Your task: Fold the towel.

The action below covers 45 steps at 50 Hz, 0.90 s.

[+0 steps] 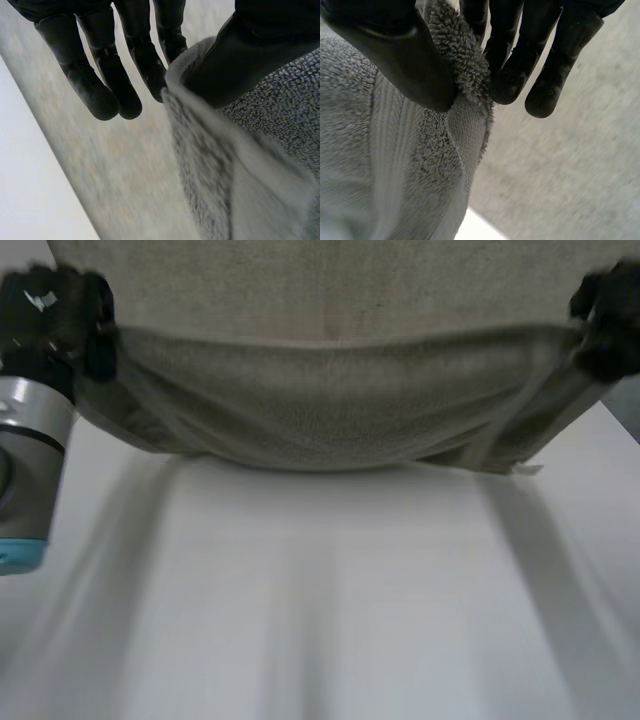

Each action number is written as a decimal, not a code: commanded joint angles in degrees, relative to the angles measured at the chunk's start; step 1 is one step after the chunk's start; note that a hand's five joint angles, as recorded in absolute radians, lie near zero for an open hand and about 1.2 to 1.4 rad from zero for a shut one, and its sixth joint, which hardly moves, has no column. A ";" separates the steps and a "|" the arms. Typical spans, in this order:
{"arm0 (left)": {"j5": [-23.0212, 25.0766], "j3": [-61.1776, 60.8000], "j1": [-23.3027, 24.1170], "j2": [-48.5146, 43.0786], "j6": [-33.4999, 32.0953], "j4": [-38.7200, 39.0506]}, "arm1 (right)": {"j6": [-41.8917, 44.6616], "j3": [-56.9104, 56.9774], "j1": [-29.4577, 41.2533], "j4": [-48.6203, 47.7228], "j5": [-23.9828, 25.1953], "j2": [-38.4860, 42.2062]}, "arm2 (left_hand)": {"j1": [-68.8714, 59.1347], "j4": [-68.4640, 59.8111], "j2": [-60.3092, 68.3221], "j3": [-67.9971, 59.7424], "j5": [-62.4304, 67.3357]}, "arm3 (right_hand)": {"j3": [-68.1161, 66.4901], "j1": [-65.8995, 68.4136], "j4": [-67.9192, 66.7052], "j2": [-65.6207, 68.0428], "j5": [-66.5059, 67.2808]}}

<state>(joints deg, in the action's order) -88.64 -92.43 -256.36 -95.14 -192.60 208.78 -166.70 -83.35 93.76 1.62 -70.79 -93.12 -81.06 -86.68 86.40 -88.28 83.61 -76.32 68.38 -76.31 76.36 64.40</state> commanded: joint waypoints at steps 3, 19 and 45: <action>6.11 4.98 -0.98 8.66 0.03 -9.00 | 0.24 19.19 -0.59 15.34 2.59 -1.10 | 1.06 6.68 -6.40 8.28 -13.61 | -3.68 11.62 -3.69 3.64 5.60; 6.99 25.52 -1.25 -20.49 -10.58 -25.34 | 22.80 37.45 7.40 25.28 -6.61 31.56 | 1.06 6.68 -6.40 8.28 -13.61 | -3.68 11.62 -3.69 3.64 5.60; -3.64 46.29 0.60 -25.09 2.93 -5.75 | 19.40 49.86 11.27 -8.21 -15.87 37.48 | 1.06 6.68 -6.40 8.28 -13.61 | -3.68 11.62 -3.69 3.64 5.60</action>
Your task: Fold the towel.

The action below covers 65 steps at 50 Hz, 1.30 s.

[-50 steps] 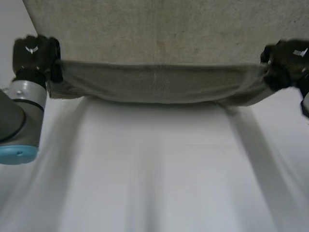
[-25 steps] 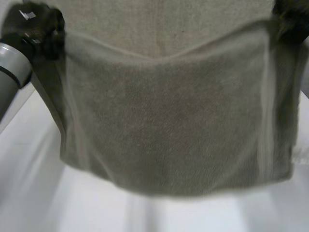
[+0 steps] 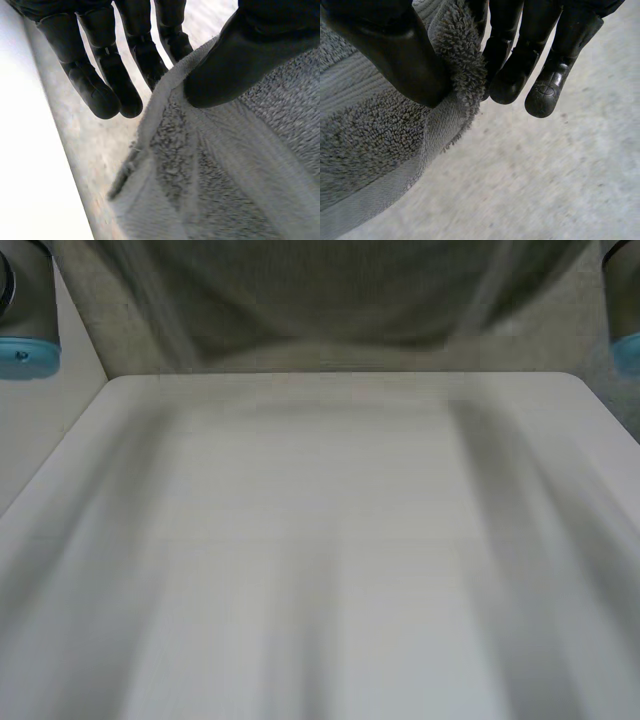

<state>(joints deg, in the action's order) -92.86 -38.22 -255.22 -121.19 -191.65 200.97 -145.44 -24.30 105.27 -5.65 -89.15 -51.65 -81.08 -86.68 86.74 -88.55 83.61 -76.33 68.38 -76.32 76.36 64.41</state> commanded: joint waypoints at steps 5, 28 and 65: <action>2.16 -17.59 -0.98 0.34 1.90 2.94 | -1.69 -16.92 -0.50 -1.03 6.27 -3.98 | 1.08 6.68 -6.74 8.55 -13.61 | -3.67 11.62 -3.68 3.64 5.59; 9.27 -49.74 -2.65 -5.13 -13.04 12.34 | 2.26 -41.27 -1.12 2.31 9.70 4.72 | 1.08 6.68 -6.74 8.55 -13.61 | -3.67 11.62 -3.68 3.64 5.59; 16.41 -41.71 -3.01 -2.78 -5.13 1.10 | 8.68 -40.83 -7.09 13.47 10.22 -4.95 | 1.08 6.68 -6.74 8.55 -13.61 | -3.67 11.62 -3.68 3.64 5.59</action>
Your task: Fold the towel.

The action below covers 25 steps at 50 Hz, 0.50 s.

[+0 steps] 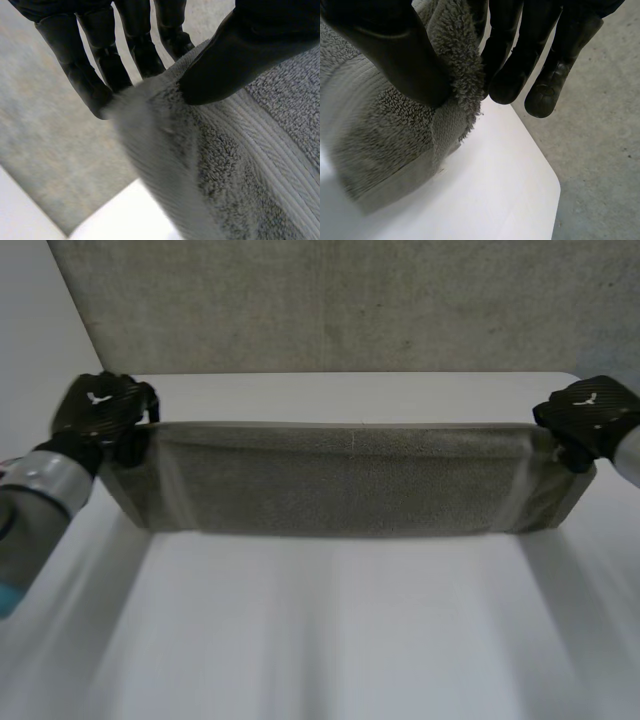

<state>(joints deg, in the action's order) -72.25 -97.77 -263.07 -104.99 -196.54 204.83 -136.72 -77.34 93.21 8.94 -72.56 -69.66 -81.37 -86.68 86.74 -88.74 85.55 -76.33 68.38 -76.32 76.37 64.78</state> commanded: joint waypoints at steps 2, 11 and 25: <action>-5.08 21.71 5.46 -22.33 -0.86 -4.25 | 0.05 15.38 5.93 -1.03 -8.03 16.57 | 1.37 6.68 -6.74 8.74 -15.55 | -3.67 11.62 -3.68 3.63 5.22; -7.72 38.60 8.27 -36.33 -4.20 -8.66 | -0.13 30.85 7.52 -1.30 -11.02 30.72 | 1.37 6.68 -6.74 8.74 -15.55 | -3.67 11.62 -3.68 3.63 5.22; -16.34 42.22 12.23 -36.34 -5.70 -9.45 | -6.19 40.43 10.15 -1.38 -17.00 36.35 | 70.98 76.29 -76.36 78.35 -85.17 | 66.33 -58.38 66.32 -66.37 -64.78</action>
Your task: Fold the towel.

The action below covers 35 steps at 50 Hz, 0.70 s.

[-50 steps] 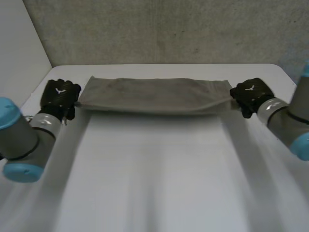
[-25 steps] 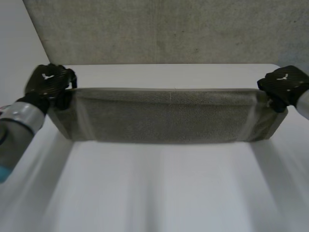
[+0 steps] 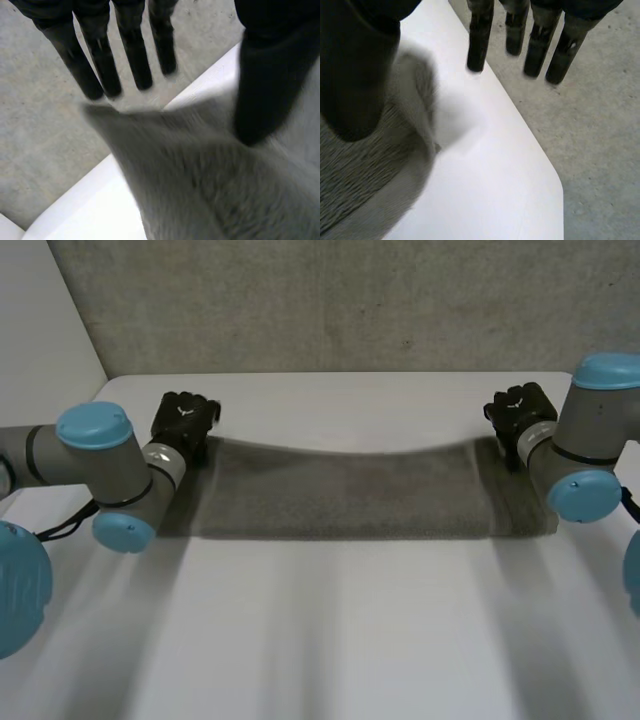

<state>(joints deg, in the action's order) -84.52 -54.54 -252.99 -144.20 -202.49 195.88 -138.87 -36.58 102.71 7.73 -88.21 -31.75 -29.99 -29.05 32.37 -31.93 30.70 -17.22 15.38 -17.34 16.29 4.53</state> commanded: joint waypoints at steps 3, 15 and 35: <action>-5.56 -4.08 2.06 7.00 0.87 -1.64 | -7.36 -4.18 0.65 -0.09 0.66 -7.51 | 19.61 18.67 -21.99 21.55 -30.32 | 7.22 -5.38 7.34 -6.29 -4.53; -5.83 -36.48 -0.57 32.56 12.89 3.18 | -11.33 -39.36 -1.02 -6.24 5.59 -32.41 | 18.77 17.83 -21.15 20.71 -29.48 | 7.22 -5.38 7.34 -6.29 -4.53; -5.48 -49.34 -1.72 34.95 21.79 15.32 | -10.46 -50.27 -10.42 -14.59 15.44 -24.51 | 18.43 17.49 -20.81 20.37 -29.14 | -1.43 3.27 -1.31 2.36 4.12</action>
<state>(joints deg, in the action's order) -90.14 -103.63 -254.63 -108.85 -180.31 210.93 -149.58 -89.36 93.87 -5.97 -73.40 -60.32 -15.79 -15.17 15.02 -14.70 13.23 -14.75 14.94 -15.05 14.36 4.48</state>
